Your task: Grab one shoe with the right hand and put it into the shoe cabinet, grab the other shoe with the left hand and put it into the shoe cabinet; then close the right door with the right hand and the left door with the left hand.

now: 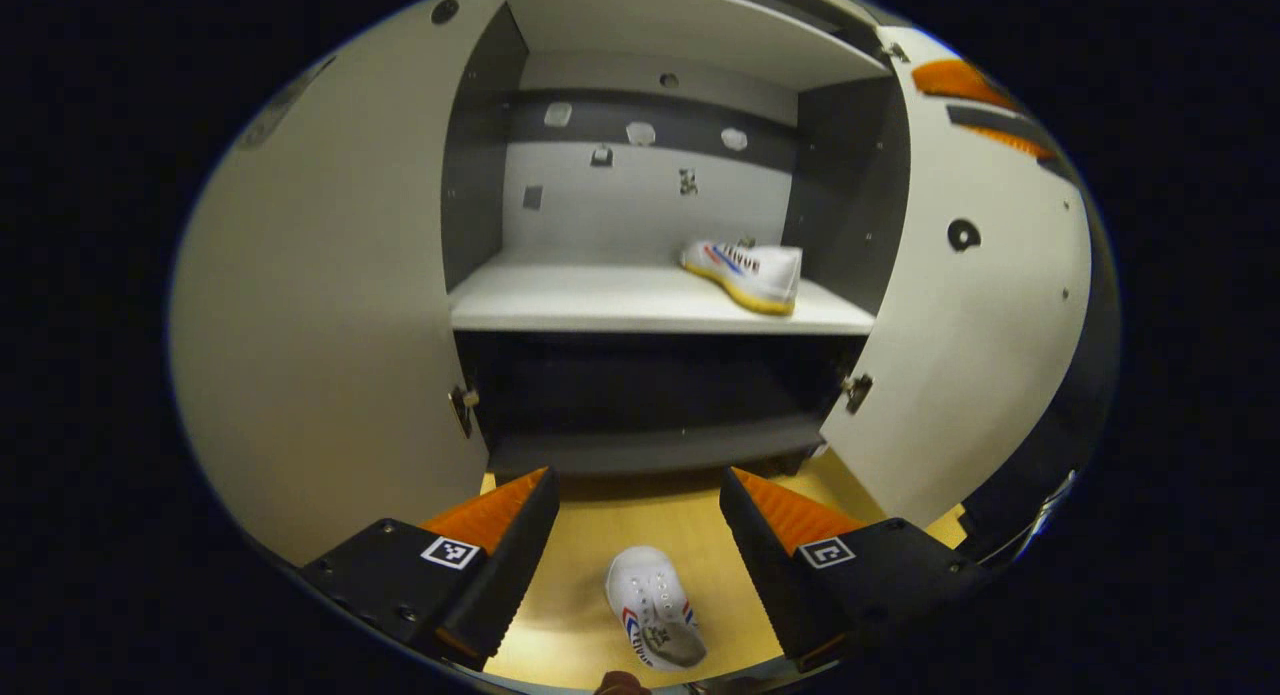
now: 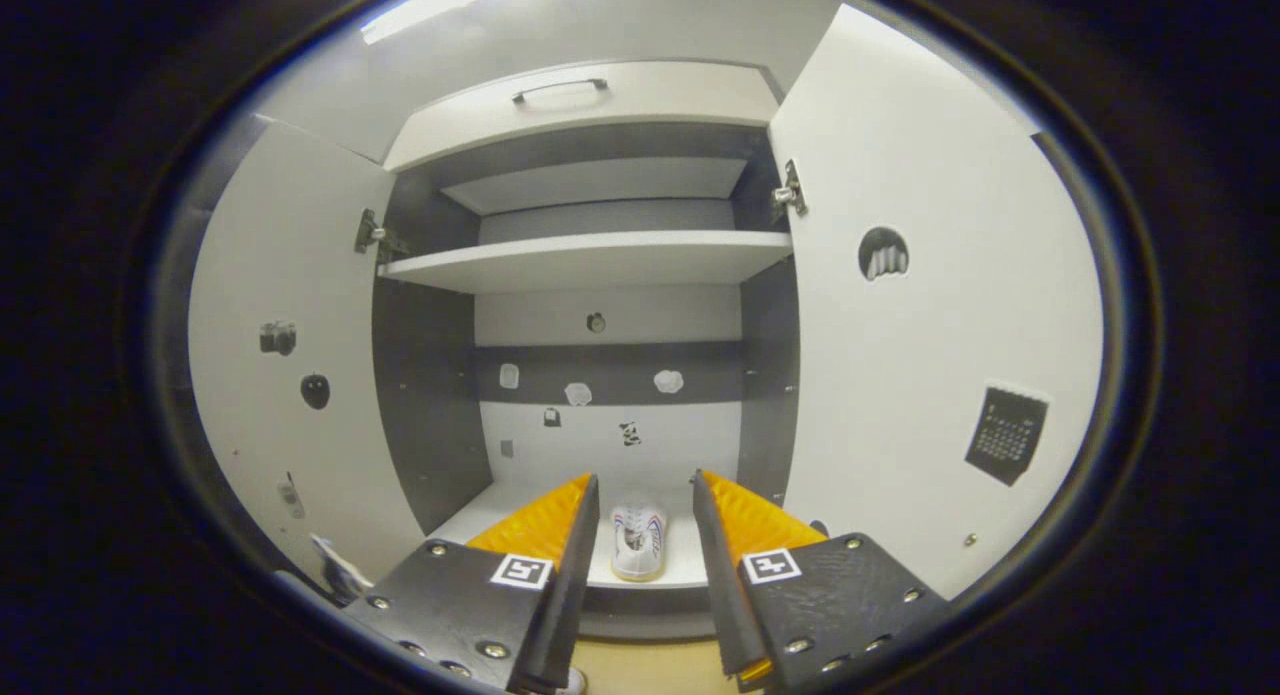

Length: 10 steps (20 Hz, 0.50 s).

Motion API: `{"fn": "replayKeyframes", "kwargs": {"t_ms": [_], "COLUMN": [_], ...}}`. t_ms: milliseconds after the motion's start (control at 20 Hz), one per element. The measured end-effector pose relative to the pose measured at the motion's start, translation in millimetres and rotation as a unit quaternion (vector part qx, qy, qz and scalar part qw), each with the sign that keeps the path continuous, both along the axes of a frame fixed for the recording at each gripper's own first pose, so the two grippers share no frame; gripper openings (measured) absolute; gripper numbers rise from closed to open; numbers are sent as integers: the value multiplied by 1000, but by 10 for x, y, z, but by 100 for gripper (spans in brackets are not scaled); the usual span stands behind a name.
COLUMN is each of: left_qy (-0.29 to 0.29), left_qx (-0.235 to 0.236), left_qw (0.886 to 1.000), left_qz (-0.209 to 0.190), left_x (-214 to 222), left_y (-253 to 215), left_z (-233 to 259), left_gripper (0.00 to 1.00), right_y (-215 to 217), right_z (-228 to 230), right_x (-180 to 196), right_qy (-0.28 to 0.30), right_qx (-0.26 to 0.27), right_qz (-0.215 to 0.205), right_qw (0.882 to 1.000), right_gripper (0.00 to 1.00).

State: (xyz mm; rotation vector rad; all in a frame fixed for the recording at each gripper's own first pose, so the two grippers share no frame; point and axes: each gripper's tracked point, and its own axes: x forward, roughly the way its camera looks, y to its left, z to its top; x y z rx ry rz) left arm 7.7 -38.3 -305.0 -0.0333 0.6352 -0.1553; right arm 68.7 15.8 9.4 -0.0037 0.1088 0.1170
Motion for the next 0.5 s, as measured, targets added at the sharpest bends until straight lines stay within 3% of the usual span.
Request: {"fn": "replayKeyframes", "kwargs": {"t_ms": [200,450,500], "left_qy": [95,212,232], "left_qx": [14,30,36], "left_qw": [995,977,972], "left_qz": [-9,-14,-13], "left_x": [-195,-541,-621], "left_y": [19,95,113], "left_z": [-913,-1775,-1896], "left_gripper": [100,99,99], "right_y": [-157,-344,-373], "right_z": [227,352,357], "right_x": [-228,-416,-434], "right_qy": [-20,-32,-33], "right_qx": [-9,-22,-23], "right_qz": [-15,-34,-36], "right_qw": [1000,999,999], "right_gripper": [54,54,50]}}
